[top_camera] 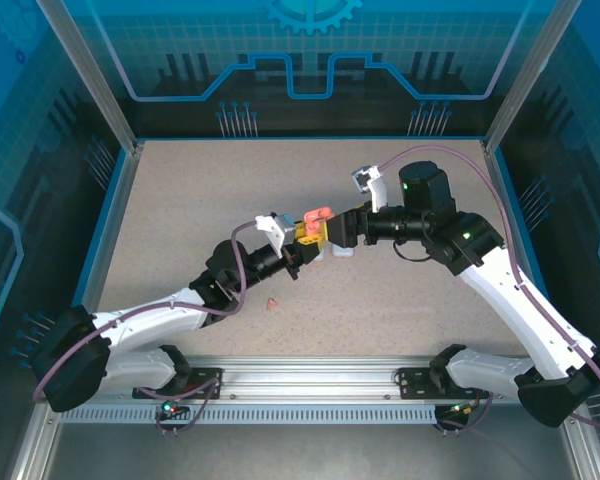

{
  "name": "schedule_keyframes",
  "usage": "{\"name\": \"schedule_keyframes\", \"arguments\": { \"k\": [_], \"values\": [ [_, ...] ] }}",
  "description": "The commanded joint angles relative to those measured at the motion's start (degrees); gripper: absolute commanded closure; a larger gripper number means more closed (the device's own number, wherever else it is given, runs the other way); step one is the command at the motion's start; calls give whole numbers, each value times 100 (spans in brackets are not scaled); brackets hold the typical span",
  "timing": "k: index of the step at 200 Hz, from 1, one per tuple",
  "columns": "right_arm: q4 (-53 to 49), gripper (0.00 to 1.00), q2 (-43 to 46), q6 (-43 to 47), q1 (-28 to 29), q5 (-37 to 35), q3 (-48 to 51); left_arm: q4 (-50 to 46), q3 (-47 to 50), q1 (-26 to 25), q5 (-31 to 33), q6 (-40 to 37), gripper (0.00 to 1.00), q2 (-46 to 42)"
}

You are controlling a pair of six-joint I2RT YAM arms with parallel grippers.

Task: Insert the wireless bluetooth earbuds into the charging case

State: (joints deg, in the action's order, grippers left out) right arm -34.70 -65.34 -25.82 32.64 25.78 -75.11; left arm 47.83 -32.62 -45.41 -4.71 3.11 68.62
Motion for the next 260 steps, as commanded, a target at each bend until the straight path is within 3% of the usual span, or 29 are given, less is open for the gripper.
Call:
{"name": "schedule_keyframes", "arguments": {
  "k": [1, 213, 260],
  "values": [
    [10, 27, 83, 12, 73, 134, -161, 136, -60, -43, 67, 140, 100, 22],
    [569, 24, -290, 58, 310, 393, -348, 176, -26, -39, 58, 93, 100, -4],
    [231, 21, 133, 353, 301, -167, -471, 243, 0, -39, 84, 70, 100, -24]
  ]
}}
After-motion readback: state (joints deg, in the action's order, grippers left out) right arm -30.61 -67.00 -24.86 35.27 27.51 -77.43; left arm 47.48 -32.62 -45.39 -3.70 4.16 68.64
